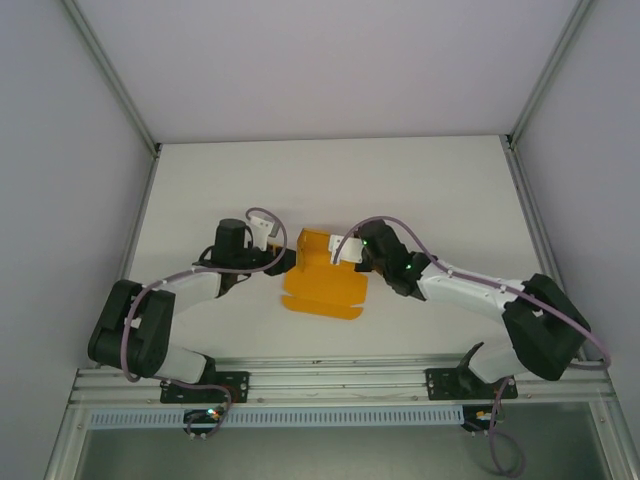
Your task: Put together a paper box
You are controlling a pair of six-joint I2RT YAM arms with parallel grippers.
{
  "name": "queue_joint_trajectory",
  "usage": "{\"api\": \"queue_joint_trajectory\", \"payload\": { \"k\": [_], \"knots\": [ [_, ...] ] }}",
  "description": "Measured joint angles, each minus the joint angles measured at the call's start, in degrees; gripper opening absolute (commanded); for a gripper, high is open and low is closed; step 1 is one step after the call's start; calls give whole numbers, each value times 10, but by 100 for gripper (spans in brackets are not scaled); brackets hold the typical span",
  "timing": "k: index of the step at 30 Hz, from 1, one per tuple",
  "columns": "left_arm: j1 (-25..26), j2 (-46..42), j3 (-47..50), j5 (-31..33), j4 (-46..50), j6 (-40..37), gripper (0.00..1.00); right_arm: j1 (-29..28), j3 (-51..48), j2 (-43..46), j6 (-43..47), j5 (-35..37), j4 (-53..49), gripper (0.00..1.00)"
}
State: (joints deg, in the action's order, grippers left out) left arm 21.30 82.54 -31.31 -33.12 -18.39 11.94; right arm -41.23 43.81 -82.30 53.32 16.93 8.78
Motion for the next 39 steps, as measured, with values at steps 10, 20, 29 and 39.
{"api": "queue_joint_trajectory", "payload": {
  "k": [10, 20, 29, 39],
  "knots": [
    [15, 6, 7, 15, -1, -2, 54, -29, -43, -37, 79, 67, 152, 0],
    [19, 31, 6, 62, -22, 0, 56, -29, -48, -104, 142, 103, 253, 0],
    [-14, 40, 21, 66, -85, 26, 60, -28, -50, -137, 189, 115, 316, 0],
    [-8, 106, 10, 11, -133, 17, 69, -29, -45, -129, 188, 110, 292, 0]
  ]
}}
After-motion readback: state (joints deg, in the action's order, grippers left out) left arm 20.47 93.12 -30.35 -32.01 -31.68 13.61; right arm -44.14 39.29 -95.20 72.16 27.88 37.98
